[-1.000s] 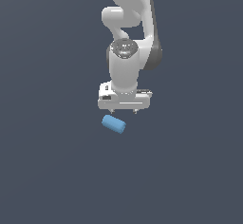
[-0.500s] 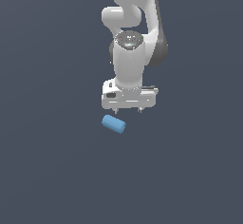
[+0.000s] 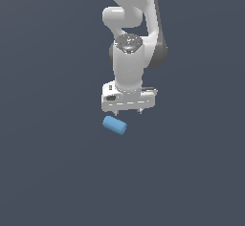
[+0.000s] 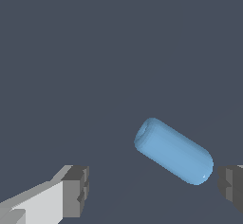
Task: Pick up the object and move it to a goal position.
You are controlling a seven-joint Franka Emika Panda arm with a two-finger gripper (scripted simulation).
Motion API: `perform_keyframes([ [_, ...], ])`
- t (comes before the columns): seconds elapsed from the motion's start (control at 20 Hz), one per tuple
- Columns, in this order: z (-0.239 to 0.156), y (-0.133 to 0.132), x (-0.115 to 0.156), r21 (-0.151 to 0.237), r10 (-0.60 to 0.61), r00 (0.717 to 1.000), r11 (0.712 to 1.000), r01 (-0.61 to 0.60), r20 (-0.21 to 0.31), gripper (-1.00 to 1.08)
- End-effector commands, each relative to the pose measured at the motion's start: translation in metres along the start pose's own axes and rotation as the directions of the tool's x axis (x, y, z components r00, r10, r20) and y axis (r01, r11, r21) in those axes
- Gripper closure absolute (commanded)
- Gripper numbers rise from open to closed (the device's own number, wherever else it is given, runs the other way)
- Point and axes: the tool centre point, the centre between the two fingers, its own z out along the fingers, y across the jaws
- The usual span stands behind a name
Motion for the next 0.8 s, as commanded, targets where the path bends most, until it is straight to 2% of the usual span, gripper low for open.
perform_keyframes([
  [0.0,0.003,0.003,-0.001,-0.002,-0.033,0.999,0.999,0.033,0.002,-0.92],
  [0.4,0.018,0.014,-0.005,-0.008,-0.196,0.980,0.980,0.196,0.013,-0.92],
  [0.75,0.034,0.027,-0.010,-0.008,-0.368,0.929,0.930,0.368,0.025,-0.92],
])
